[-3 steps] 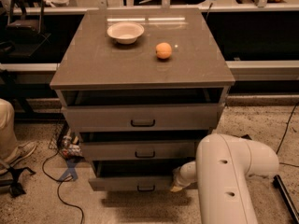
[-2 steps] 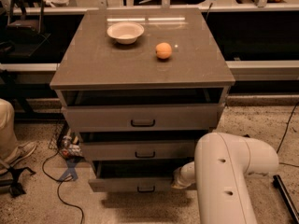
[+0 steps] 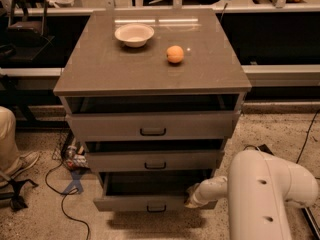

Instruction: Open bottom drawer

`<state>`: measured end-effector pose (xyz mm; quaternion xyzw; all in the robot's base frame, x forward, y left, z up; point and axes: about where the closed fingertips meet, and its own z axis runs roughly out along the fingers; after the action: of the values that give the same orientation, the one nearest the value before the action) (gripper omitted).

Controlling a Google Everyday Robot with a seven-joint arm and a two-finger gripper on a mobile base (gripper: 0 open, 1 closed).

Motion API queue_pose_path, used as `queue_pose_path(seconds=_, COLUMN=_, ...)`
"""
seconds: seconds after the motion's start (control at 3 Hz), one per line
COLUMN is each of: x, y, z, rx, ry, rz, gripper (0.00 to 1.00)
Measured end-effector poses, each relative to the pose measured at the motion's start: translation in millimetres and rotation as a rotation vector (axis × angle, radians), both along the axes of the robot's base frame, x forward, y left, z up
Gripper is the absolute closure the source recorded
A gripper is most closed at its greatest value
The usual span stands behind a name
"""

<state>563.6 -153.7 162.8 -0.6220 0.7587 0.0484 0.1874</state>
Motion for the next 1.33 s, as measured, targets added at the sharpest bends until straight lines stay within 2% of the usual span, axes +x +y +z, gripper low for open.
queue_pose_path(seconds=0.33, x=-20, y=-4, z=-8, rx=0.036, ry=0.014, rz=-0.001, gripper=1.0)
queue_pose_path(seconds=0.67, x=-20, y=-3, z=-3, rx=0.036, ry=0.014, rz=-0.001, gripper=1.0)
queue_pose_path(seconds=1.0, x=-34, y=-9, z=-7, rx=0.049, ry=0.024, rz=-0.023, gripper=1.0)
queue_pose_path(seconds=1.33, x=-33, y=-9, z=-5, rx=0.049, ry=0.024, rz=-0.023, gripper=0.82)
